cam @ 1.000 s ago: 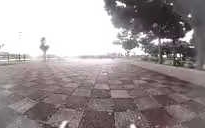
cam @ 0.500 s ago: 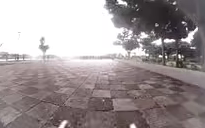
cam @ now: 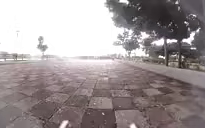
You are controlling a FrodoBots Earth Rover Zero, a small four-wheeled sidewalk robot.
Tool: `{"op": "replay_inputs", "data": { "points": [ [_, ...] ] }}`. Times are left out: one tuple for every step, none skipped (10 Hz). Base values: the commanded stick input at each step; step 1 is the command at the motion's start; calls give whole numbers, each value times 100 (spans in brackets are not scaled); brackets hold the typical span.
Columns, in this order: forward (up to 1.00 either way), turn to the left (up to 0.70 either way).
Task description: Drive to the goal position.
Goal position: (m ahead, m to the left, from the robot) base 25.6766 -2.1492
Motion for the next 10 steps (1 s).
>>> {"op": "replay_inputs", "data": {
  "points": [
    [70, 0],
    [70, 0],
    [70, 0],
    [70, 0],
    [70, 0],
    [70, 0],
    [70, 0],
    [70, 0],
    [70, 0],
    [70, 0]
  ]
}}
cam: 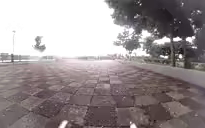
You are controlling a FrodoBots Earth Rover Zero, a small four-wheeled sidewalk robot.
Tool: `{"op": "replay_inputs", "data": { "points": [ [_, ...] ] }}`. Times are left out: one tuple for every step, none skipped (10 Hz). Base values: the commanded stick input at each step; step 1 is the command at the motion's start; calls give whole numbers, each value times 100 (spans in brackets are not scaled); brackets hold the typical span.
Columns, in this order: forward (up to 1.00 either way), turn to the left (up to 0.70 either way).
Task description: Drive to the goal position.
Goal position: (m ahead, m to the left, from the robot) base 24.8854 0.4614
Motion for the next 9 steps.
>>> {"op": "replay_inputs", "data": {
  "points": [
    [70, 0],
    [70, 0],
    [70, 0],
    [70, 0],
    [70, 0],
    [70, 0],
    [70, 0],
    [70, 0],
    [70, 0]
  ]
}}
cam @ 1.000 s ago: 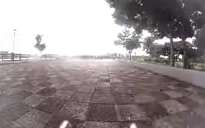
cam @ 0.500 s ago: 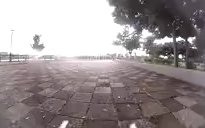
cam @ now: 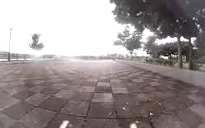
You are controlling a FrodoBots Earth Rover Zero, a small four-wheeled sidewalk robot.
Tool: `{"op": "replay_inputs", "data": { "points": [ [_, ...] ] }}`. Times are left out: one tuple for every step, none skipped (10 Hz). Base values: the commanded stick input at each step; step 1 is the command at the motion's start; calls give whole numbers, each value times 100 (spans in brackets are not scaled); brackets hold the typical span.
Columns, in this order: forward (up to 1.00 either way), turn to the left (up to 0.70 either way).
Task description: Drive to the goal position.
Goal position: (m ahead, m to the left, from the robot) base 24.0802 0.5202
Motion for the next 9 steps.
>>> {"op": "replay_inputs", "data": {
  "points": [
    [70, 0],
    [70, 0],
    [70, 0],
    [70, 0],
    [70, 0],
    [70, 0],
    [70, 0],
    [70, 0],
    [70, 0]
  ]
}}
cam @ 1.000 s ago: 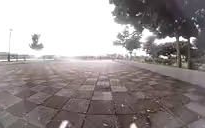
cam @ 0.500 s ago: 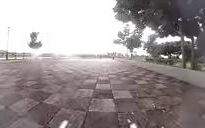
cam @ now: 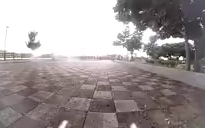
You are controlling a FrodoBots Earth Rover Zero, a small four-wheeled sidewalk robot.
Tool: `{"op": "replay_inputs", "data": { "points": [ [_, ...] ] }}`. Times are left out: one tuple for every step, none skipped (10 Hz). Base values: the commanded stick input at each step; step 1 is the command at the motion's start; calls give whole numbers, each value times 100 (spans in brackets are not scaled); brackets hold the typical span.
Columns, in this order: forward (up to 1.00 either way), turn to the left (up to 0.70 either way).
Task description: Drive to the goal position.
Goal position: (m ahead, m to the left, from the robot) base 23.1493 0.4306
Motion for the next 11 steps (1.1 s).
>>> {"op": "replay_inputs", "data": {
  "points": [
    [70, 0],
    [70, 0],
    [70, 0],
    [70, 0],
    [70, 0],
    [70, 0],
    [70, 0],
    [70, 0],
    [70, 0],
    [70, 0],
    [70, 0]
  ]
}}
